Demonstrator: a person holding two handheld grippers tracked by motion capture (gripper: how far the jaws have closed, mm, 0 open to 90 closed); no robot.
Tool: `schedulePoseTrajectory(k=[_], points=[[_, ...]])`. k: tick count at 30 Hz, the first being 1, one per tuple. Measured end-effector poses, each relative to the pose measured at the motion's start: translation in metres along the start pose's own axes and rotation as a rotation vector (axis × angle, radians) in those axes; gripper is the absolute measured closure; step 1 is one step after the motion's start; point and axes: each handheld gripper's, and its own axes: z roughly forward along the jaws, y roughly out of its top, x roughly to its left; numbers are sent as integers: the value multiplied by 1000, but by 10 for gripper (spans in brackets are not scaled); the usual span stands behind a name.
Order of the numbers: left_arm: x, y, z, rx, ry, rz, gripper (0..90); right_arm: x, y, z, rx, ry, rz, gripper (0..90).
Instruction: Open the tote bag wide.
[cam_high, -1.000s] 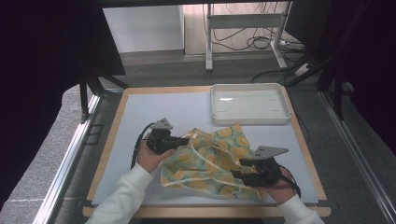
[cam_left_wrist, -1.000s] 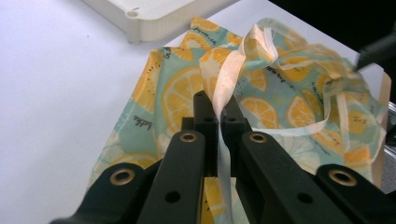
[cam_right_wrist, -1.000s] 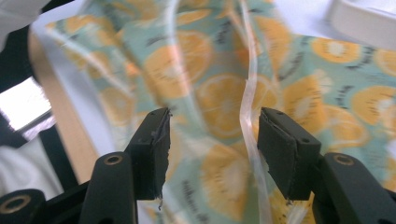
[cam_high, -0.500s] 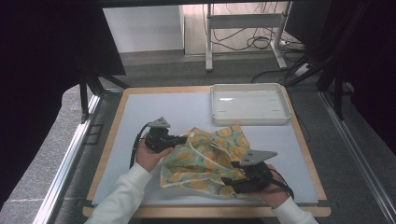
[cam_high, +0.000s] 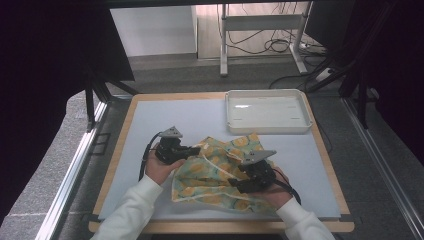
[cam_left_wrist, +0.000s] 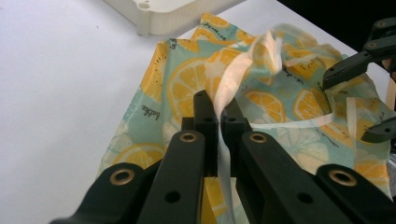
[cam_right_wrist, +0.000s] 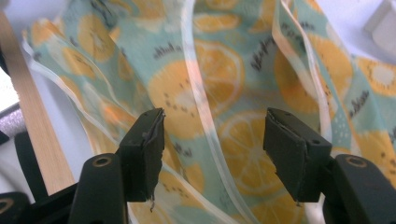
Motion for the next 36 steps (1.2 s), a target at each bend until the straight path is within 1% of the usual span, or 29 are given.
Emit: schedulePoseTrajectory(k=[4,5,6,7,9,10,11,14,15,17,20,21,22,23,24,26,27,29,36], points=[[-2,0,1,1,-4,3,895,0,-7,1,17,-2,-1,347],[-2,0,0,0,-3,5,895,2,-12,3,36,-16,-4,325],[-2,0,0,0,-3,5,895,2,-12,3,36,-16,-4,325],[-2,0,0,0,-3,4,895,2,-17,5,53,-23,-5,316],[-2,0,-1,0,-3,2,895,3,-20,7,65,-35,-5,307],[-2,0,-1,0,-3,2,895,3,-20,7,65,-35,-5,307],[-2,-1,-1,0,-4,3,895,3,-24,9,87,-55,-19,305],[-1,-1,-1,1,-5,1,895,2,-26,10,99,-71,-26,315],[0,-1,-1,2,-4,0,895,2,-28,10,103,-79,-25,333],[0,-2,0,2,-4,-3,895,-1,-29,10,96,-92,-13,410],[0,-2,0,3,-6,-3,895,-5,-30,8,79,-83,2,571],[-1,-2,-1,4,-8,-2,894,-8,-31,7,67,-88,15,671],[-1,-2,-1,4,-8,-2,894,-10,-31,6,56,-86,16,707],[-1,-2,0,4,-9,-2,894,-10,-31,6,56,-86,16,707],[-1,-2,0,6,-9,-1,894,-11,-31,4,45,-83,23,742],[0,-2,0,11,-9,0,894,-13,-30,0,17,-62,32,797],[0,-3,1,13,-9,1,894,-15,-29,-4,-2,-55,39,843],[0,-3,0,15,-8,2,893,-17,-29,-7,-12,-49,45,868],[-1,-3,-3,7,-8,2,893,-23,-24,-14,-38,-45,52,888]])
